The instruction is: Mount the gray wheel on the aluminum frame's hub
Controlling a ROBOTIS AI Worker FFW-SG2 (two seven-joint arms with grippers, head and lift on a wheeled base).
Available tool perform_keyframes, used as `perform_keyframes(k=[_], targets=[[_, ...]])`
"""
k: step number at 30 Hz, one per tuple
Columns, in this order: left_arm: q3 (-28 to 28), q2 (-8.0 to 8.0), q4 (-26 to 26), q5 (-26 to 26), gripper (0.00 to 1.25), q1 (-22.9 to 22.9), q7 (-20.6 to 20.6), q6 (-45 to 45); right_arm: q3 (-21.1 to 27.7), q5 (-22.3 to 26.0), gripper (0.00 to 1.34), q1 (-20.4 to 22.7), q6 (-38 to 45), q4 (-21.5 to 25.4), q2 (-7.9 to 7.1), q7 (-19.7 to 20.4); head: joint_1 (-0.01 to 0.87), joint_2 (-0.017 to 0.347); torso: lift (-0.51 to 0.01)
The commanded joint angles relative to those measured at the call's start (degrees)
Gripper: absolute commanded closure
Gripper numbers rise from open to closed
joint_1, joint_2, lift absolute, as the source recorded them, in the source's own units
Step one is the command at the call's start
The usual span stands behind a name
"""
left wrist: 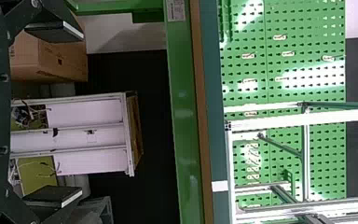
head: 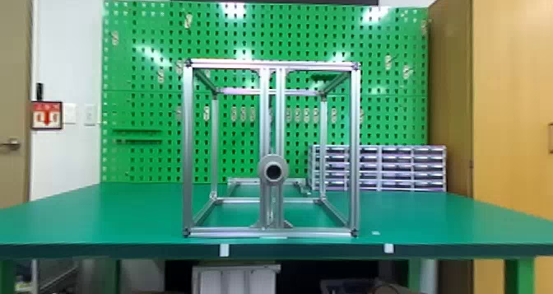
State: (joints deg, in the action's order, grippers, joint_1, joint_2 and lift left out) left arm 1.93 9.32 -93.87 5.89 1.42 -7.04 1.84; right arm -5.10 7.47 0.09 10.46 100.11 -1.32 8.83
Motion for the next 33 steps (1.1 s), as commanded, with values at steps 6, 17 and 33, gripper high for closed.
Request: perform_keyframes(k=[6,17,33], targets=[[0.0,0.00,0.0,0.0,0.13,0.0,0.0,-0.1,0.0,0.1,1.12,0.0,0.0,0.0,0.00,0.0,-0.005,0.006,-0.499],[0.1,0.00,0.0,0.0,0.13,0.0,0.0,0.0,-0.6,1.9,1.12,-2.0,5.7,3.0,0.00,0.5,-0.005,0.006,-0.499],[0.0,0.18,0.0,-0.2,0.13,-0.3,0.0,-0.7,-2.0,9.7,1.13,-9.9,25.0,15.6,0.35,8.9,-0.005,0.006,-0.499]])
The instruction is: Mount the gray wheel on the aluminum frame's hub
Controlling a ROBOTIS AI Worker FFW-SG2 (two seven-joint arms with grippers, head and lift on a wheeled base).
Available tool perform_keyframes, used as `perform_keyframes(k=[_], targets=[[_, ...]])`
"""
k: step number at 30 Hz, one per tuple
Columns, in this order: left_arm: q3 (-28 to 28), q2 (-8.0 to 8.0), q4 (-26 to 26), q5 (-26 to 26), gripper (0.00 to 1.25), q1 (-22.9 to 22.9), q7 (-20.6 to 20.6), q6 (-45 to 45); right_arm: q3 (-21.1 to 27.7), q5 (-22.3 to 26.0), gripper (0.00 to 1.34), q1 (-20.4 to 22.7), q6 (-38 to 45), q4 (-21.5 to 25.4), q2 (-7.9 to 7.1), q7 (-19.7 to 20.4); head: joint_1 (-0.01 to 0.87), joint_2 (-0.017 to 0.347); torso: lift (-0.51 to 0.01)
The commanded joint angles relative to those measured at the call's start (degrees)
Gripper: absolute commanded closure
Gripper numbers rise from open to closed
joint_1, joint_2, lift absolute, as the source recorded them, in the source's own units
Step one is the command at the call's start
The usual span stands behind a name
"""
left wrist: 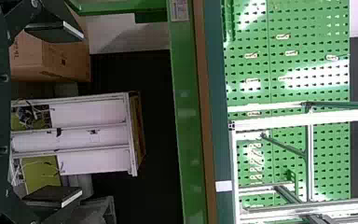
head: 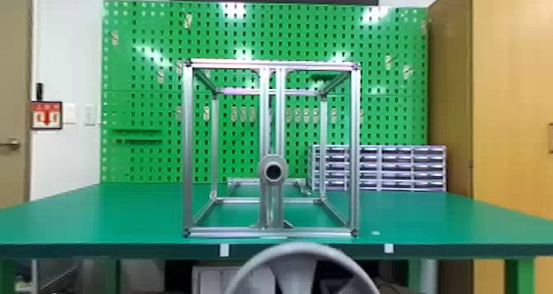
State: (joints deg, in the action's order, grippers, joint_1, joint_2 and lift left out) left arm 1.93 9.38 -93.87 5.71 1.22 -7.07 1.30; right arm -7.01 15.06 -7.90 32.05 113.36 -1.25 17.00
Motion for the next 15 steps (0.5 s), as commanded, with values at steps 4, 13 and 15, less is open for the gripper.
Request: perform_keyframes(k=[4,13,15], targets=[[0.0,0.28,0.0,0.0,0.13,-0.2,0.0,-0.2,-0.1,3.4,1.13,-4.1,6.2,4.2,0.72,1.7,-0.005,0.006,-0.499],[-1.0,1.34,0.0,0.0,0.13,-0.1,0.0,-0.9,0.1,7.2,1.13,-9.9,11.2,7.3,1.30,4.4,-0.005,0.006,-0.499],[-1.1,1.60,0.0,0.0,0.13,-0.1,0.0,-0.9,0.2,7.9,1.13,-11.4,12.2,7.7,1.30,5.1,-0.005,0.006,-0.499]])
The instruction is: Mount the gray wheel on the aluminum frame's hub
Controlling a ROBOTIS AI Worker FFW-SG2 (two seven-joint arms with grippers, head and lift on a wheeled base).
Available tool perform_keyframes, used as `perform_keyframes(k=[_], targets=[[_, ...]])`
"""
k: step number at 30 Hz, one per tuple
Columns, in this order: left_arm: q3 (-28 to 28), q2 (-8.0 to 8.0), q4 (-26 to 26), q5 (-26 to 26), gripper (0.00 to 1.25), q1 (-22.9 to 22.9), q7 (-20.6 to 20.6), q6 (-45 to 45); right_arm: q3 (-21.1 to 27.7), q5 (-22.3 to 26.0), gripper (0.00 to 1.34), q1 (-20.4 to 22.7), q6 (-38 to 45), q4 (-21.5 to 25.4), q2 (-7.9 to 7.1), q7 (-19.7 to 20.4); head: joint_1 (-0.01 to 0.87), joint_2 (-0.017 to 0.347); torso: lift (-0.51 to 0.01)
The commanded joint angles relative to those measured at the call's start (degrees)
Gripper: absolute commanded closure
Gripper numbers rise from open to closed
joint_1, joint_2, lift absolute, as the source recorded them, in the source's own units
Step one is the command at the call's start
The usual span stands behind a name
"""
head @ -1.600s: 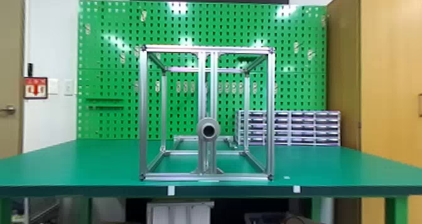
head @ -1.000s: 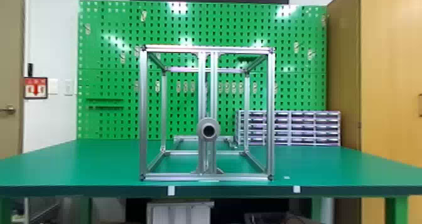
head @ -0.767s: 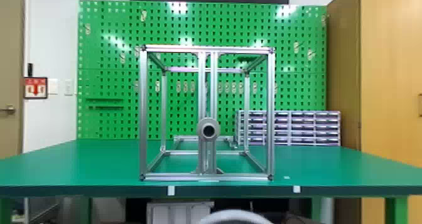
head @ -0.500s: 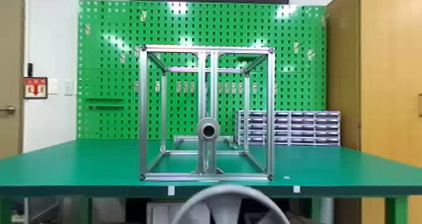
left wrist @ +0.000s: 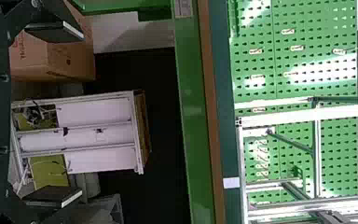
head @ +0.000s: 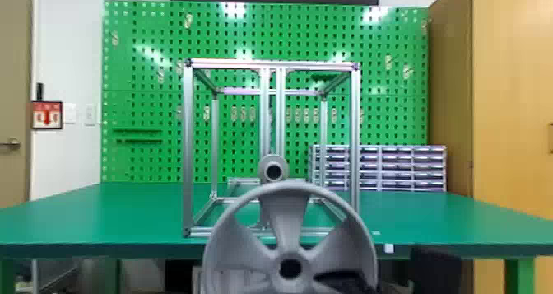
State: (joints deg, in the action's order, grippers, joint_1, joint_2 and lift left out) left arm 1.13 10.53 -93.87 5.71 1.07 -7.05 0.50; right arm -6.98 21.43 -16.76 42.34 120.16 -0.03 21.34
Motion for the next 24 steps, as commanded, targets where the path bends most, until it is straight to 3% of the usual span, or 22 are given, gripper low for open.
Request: perform_keyframes(k=[1,13,24], targets=[[-0.3,0.54,0.0,0.0,0.13,0.0,0.0,-0.3,0.1,2.0,1.13,-3.2,2.2,1.0,0.08,1.2,-0.005,0.006,-0.499],[-1.7,2.03,0.0,0.0,0.13,0.3,0.0,-1.3,1.1,7.6,1.13,-11.5,8.1,0.0,0.08,3.8,-0.005,0.006,-0.499],[-2.4,2.91,0.0,0.0,0.13,0.4,0.0,-1.9,2.8,13.6,1.13,-16.4,9.0,-1.7,0.08,5.7,-0.005,0.006,-0.499]])
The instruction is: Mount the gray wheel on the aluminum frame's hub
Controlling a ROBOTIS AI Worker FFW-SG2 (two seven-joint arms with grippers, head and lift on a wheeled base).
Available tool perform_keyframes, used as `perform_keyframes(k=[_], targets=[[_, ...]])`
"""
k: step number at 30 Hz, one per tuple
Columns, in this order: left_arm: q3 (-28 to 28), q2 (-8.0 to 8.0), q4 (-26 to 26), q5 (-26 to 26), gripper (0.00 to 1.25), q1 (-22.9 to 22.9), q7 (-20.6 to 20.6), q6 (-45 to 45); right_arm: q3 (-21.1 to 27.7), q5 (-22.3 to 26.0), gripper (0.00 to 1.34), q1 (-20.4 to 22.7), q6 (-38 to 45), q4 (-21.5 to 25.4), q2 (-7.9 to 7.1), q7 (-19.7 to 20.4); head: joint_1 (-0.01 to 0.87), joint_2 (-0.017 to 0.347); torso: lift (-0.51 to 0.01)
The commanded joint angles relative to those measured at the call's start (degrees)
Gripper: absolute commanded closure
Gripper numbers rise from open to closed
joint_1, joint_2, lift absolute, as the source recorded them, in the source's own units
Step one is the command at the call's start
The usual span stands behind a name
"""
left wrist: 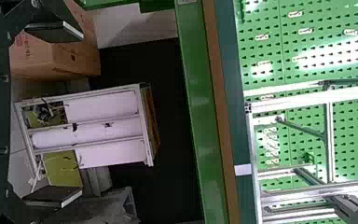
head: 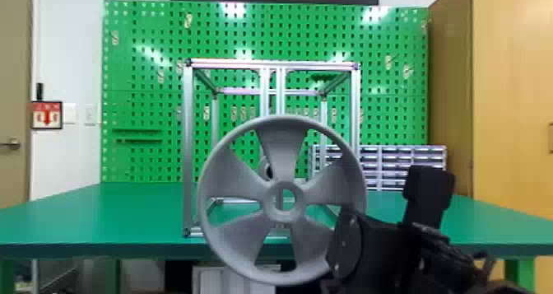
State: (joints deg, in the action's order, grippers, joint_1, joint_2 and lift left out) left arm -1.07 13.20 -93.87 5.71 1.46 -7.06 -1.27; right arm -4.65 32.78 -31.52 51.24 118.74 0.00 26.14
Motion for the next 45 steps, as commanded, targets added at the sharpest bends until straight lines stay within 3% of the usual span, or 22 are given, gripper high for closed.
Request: perform_keyframes(k=[1,9,17,33,45], targets=[[-0.2,0.34,0.0,0.0,0.13,0.0,-0.1,-0.2,0.4,2.6,1.13,-2.0,0.1,-0.3,0.05,1.1,-0.005,0.006,-0.499],[-0.9,1.13,0.0,0.0,0.13,0.1,0.0,-0.7,0.5,4.0,1.13,-4.1,0.3,-1.8,0.05,1.7,-0.005,0.006,-0.499],[-1.0,1.31,0.0,0.0,0.13,0.3,0.0,-0.8,0.9,4.8,1.13,-3.8,0.1,-4.3,0.05,1.8,-0.005,0.006,-0.499],[-2.4,1.39,-0.5,1.0,0.13,1.3,0.0,-1.5,1.2,4.5,1.13,-3.6,-0.4,-4.7,0.05,1.9,-0.005,0.006,-0.499],[-6.8,2.45,-7.6,6.2,0.15,3.2,6.9,-6.5,1.4,3.3,1.13,-3.5,-0.8,-4.7,0.05,1.9,-0.005,0.006,-0.499]])
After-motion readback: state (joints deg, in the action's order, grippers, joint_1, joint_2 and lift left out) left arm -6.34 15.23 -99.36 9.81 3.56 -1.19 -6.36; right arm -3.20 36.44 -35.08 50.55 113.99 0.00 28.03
